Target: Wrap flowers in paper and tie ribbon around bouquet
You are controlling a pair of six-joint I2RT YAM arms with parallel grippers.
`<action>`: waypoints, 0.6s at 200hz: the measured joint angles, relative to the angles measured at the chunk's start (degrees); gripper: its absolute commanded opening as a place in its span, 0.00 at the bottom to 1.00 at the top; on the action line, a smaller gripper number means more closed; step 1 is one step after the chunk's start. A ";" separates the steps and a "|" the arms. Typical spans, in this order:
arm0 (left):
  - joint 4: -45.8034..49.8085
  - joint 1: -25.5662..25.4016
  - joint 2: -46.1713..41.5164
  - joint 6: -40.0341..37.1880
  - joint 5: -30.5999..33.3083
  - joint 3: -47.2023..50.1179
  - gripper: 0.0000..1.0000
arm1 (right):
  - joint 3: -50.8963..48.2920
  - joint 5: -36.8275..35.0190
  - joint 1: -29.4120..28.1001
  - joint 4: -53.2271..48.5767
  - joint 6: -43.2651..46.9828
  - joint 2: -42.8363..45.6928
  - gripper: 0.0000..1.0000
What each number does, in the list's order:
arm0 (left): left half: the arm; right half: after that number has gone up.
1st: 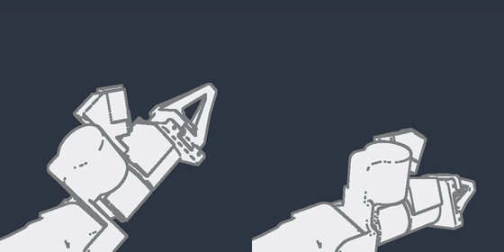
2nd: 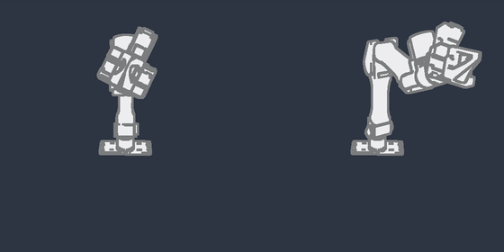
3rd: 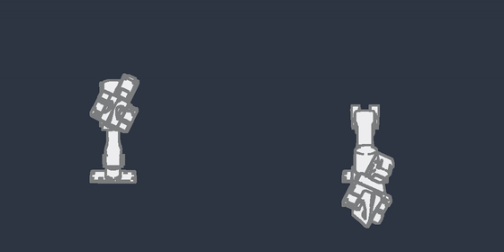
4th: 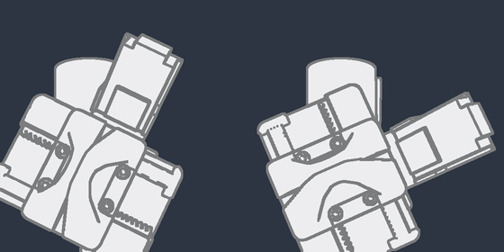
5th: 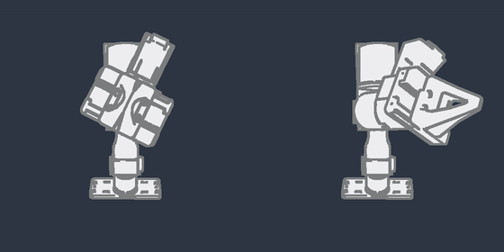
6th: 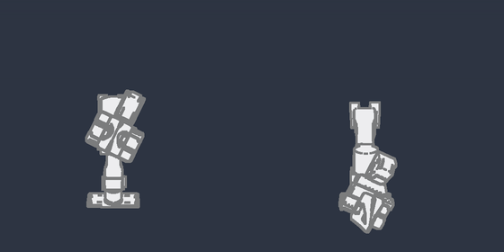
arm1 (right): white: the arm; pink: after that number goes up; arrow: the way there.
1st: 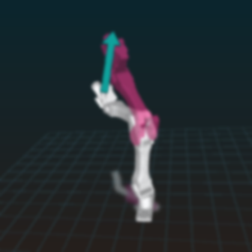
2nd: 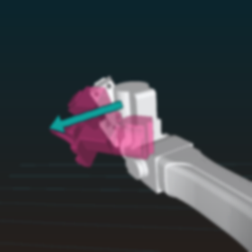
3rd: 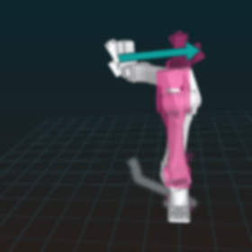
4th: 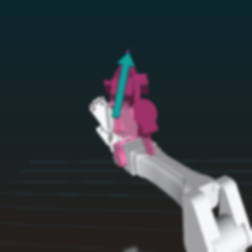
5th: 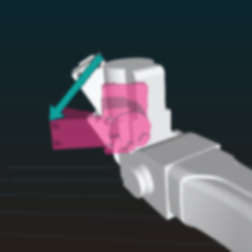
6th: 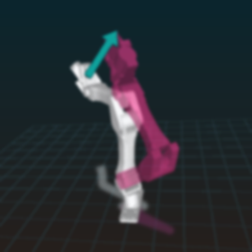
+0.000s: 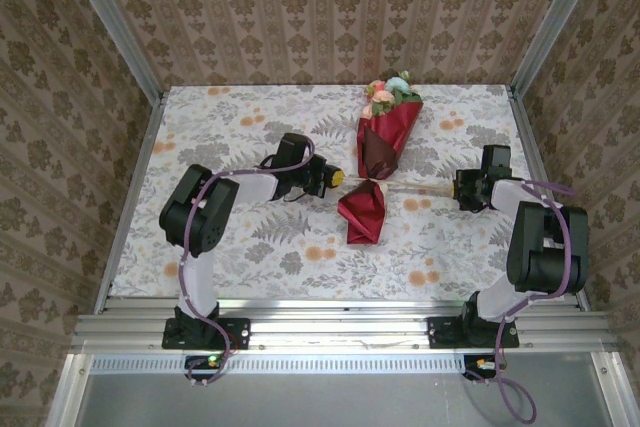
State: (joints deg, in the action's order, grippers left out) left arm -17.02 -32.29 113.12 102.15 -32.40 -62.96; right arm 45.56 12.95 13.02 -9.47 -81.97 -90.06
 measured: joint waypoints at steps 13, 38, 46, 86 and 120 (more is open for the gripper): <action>0.31 0.00 0.00 -0.02 -0.07 0.00 0.00 | 0.00 0.13 0.09 0.00 0.09 0.00 0.00; 0.39 -0.02 -0.13 -0.02 -0.22 0.66 0.00 | 0.00 0.17 0.13 -0.04 0.48 0.00 0.00; 0.42 0.00 -0.28 -0.02 -0.28 1.20 0.00 | 0.00 0.39 0.20 -0.07 0.63 0.00 0.00; 0.59 0.00 -1.79 -0.31 -0.85 3.80 0.00 | 0.00 1.42 1.09 -1.14 1.03 0.00 0.00; 0.52 0.04 -2.19 -0.44 -0.85 3.89 0.00 | 0.00 1.42 1.36 -1.49 1.07 -0.02 0.00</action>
State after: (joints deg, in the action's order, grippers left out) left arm -16.49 -32.25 110.93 101.71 -33.26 -59.07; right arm 45.56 14.37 14.37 -10.96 -80.90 -90.08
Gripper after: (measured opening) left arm 0.068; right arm 0.053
